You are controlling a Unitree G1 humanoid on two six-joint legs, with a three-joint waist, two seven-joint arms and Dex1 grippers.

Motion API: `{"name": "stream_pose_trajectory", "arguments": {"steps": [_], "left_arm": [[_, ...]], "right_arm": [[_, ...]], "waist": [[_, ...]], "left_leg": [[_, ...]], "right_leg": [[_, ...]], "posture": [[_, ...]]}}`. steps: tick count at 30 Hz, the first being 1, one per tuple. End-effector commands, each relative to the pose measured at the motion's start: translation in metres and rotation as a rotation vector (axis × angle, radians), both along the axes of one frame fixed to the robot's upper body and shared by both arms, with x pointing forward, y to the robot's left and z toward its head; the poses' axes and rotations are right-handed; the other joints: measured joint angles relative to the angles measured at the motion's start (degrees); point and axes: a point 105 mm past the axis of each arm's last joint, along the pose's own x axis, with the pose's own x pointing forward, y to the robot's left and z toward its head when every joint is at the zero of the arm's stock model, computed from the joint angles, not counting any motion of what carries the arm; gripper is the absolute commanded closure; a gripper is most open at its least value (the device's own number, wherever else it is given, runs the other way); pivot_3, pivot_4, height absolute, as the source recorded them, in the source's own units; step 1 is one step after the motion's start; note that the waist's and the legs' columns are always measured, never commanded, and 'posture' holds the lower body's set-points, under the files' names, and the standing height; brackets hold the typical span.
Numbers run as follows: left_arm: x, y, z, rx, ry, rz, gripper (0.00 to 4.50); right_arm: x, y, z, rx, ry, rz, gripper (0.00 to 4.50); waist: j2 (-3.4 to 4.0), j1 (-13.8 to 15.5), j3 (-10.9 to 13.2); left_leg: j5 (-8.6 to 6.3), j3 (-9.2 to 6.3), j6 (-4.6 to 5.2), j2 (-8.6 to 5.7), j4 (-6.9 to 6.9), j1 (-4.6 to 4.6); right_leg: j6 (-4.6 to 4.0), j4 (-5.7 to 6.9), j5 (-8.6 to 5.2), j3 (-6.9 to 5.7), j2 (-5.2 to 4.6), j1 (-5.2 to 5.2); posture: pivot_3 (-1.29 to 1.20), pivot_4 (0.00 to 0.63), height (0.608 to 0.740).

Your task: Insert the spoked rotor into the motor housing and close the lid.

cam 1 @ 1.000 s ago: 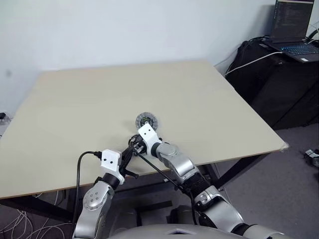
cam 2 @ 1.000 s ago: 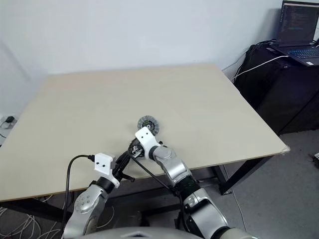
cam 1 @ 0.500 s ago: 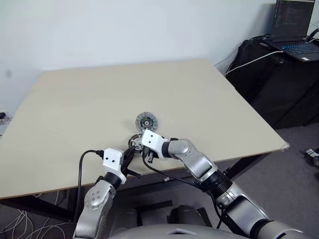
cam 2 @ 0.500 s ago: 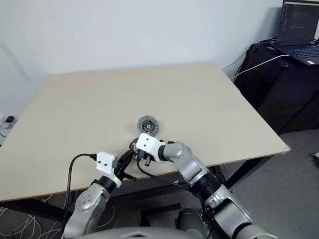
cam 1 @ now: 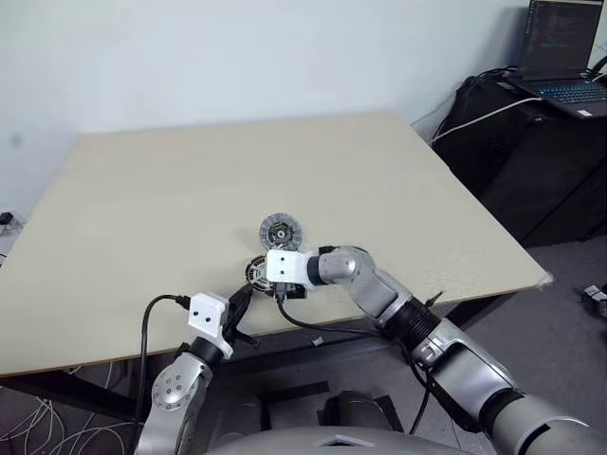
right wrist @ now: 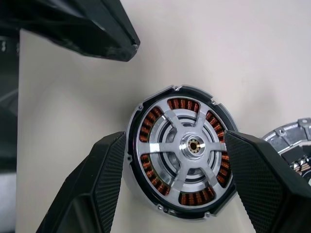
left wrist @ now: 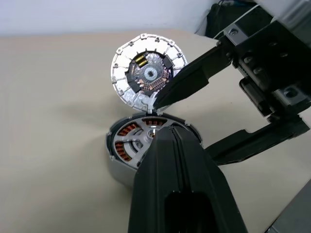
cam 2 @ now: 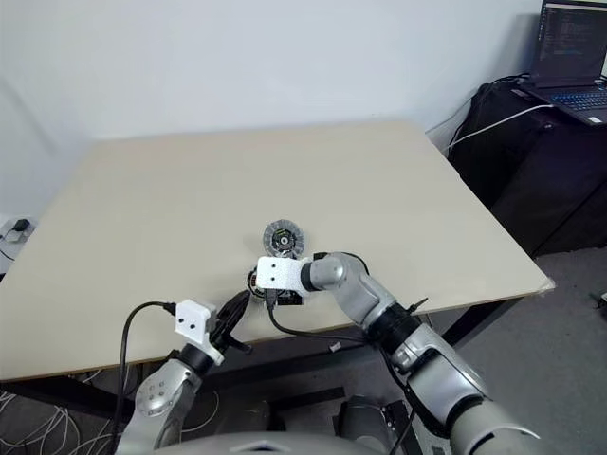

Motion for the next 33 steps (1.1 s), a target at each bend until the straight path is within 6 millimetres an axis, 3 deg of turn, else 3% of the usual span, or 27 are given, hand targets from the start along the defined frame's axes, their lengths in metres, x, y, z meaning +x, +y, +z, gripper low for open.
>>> {"name": "stream_pose_trajectory", "arguments": {"steps": [1, 17, 28, 33], "left_arm": [[0.005, 0.008, 0.008, -0.021, -0.065, 0.006, 4.5], [0.009, 0.015, 0.001, -0.024, -0.056, -0.073, 4.5], [0.001, 0.001, 0.011, -0.037, -0.056, -0.084, 4.5], [-0.002, -0.002, 0.01, -0.046, -0.046, -0.076, 4.5]], "right_arm": [[0.002, 0.005, 0.013, -0.014, -0.057, 0.078, 1.05], [0.0, -0.006, -0.004, -0.203, 0.004, 0.185, 1.05], [0.007, -0.015, -0.009, -0.272, 0.011, 0.192, 1.05], [0.007, -0.014, -0.007, -0.285, 0.007, 0.208, 2.19]], "waist": [[0.0, 0.0, 0.0], [-0.02, 0.0, 0.0], [-0.01, 0.0, 0.0], [0.0, 0.0, 0.0]], "left_leg": [[0.0, 0.0, 0.0, 0.0, 0.0, 0.0], [0.01, 0.05, 0.01, -0.02, 0.02, 0.0], [0.02, 0.05, -0.01, -0.01, 0.04, 0.02], [0.01, 0.05, -0.02, -0.01, 0.05, 0.02]], "right_leg": [[0.0, 0.0, 0.0, 0.0, 0.0, 0.0], [0.0, 0.01, 0.02, 0.02, -0.01, 0.02], [0.01, 0.04, 0.02, 0.03, -0.01, 0.02], [0.01, 0.04, 0.03, 0.03, -0.01, 0.02]], "posture": [[0.0, 0.0, 0.74], [0.0, 0.0, 0.74], [0.0, 0.0, 0.74], [0.0, 0.0, 0.74]]}}
